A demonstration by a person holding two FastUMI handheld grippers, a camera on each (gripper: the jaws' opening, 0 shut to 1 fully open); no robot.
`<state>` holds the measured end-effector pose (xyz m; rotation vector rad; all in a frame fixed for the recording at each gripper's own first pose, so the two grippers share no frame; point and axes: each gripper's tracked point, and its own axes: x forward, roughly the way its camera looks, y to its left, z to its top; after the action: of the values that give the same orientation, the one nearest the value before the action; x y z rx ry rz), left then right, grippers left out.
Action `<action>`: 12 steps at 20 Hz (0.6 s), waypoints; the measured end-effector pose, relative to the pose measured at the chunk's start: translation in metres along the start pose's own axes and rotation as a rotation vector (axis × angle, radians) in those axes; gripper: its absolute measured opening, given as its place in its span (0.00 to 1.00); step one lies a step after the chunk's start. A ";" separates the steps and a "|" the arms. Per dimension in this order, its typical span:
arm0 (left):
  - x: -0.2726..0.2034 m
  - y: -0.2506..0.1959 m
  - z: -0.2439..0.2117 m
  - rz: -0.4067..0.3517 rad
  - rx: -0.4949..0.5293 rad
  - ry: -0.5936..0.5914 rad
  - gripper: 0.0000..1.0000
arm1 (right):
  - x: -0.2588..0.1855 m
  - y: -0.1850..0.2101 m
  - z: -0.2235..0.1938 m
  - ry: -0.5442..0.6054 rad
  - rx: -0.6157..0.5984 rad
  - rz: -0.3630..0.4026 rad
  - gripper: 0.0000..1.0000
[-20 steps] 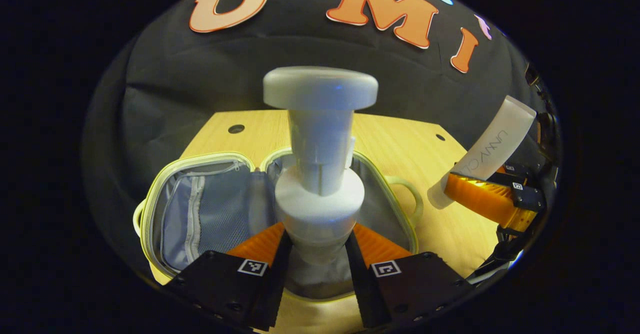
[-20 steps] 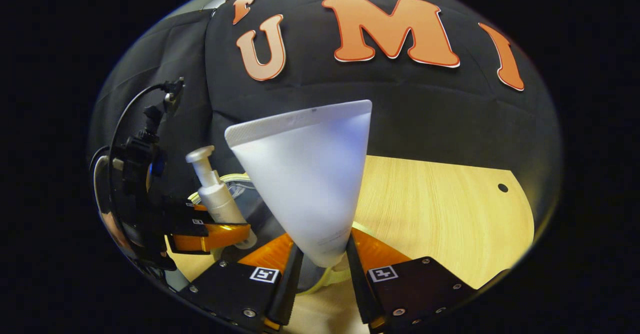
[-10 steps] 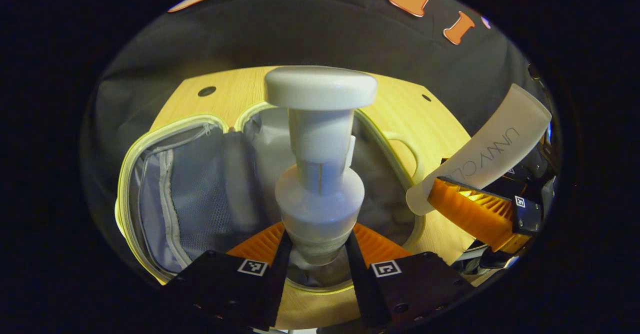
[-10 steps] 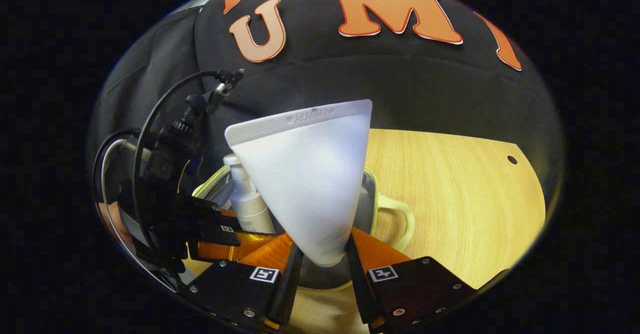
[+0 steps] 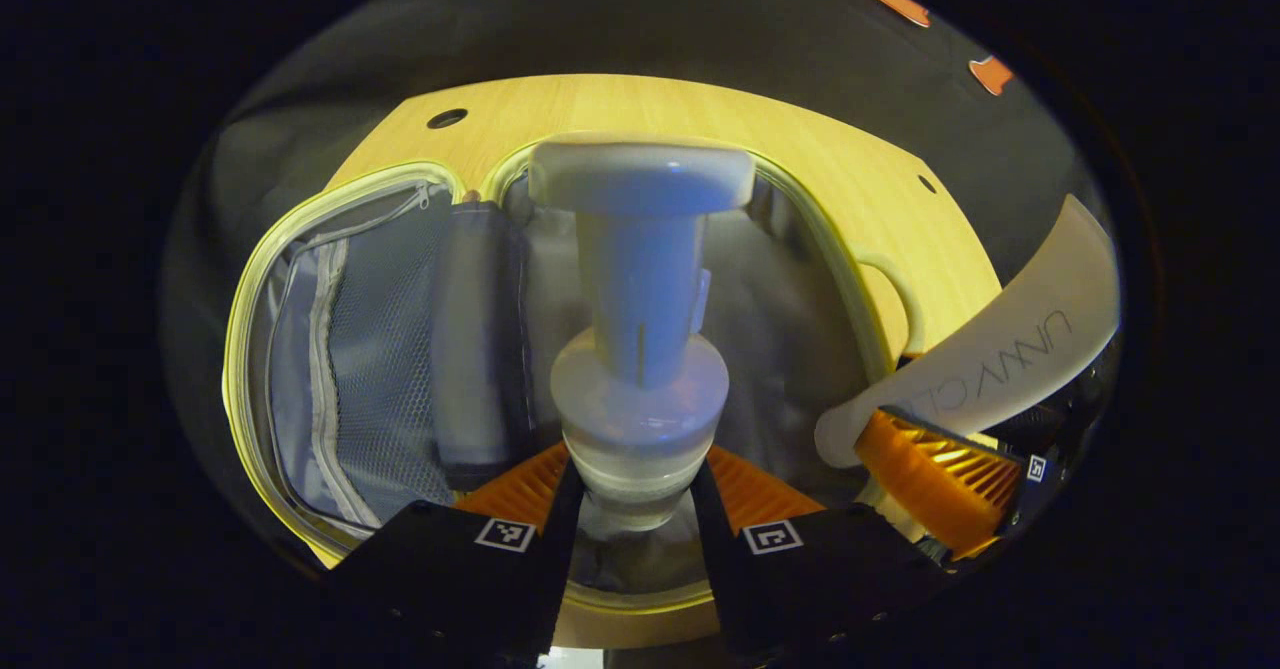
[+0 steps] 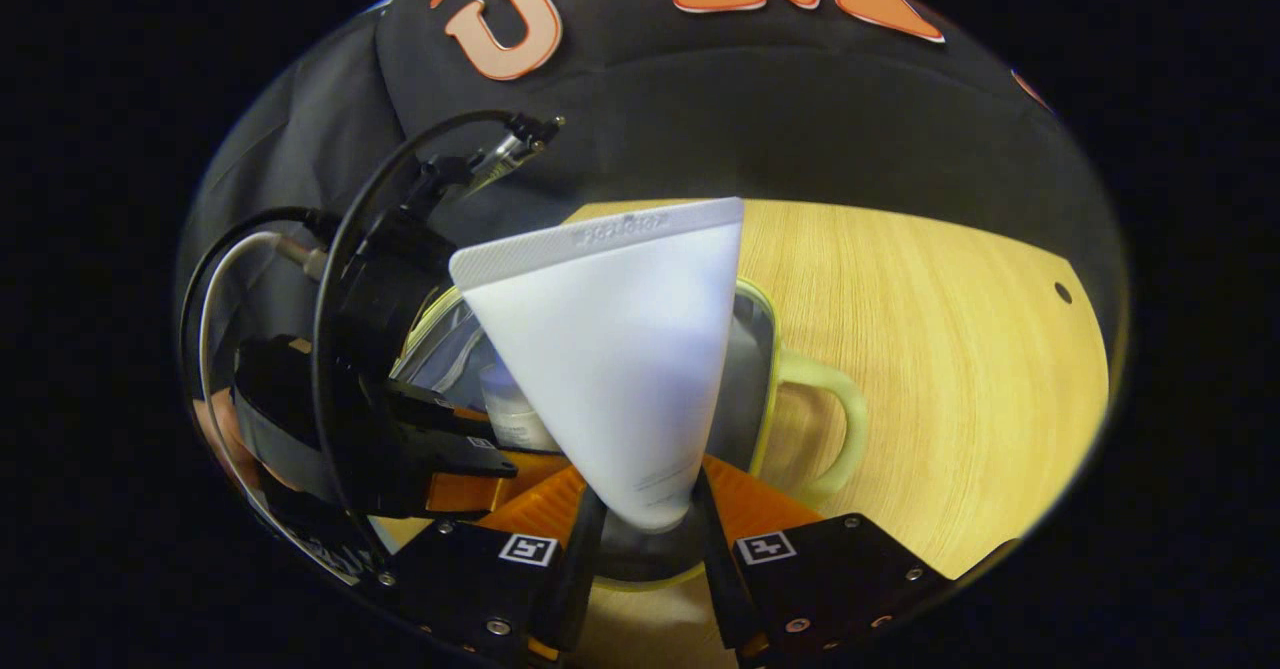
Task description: First open the suitcase, pack the skin care products into it, and then close the suitcase.
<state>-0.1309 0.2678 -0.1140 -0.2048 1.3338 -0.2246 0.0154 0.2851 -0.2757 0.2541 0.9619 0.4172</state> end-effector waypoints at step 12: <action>0.010 -0.003 0.001 0.020 -0.079 -0.051 0.75 | 0.020 -0.012 -0.018 0.169 0.123 0.006 0.50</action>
<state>-0.1274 0.2622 -0.1226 -0.2616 1.2947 -0.1493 0.0130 0.2840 -0.3053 0.3367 1.1546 0.3896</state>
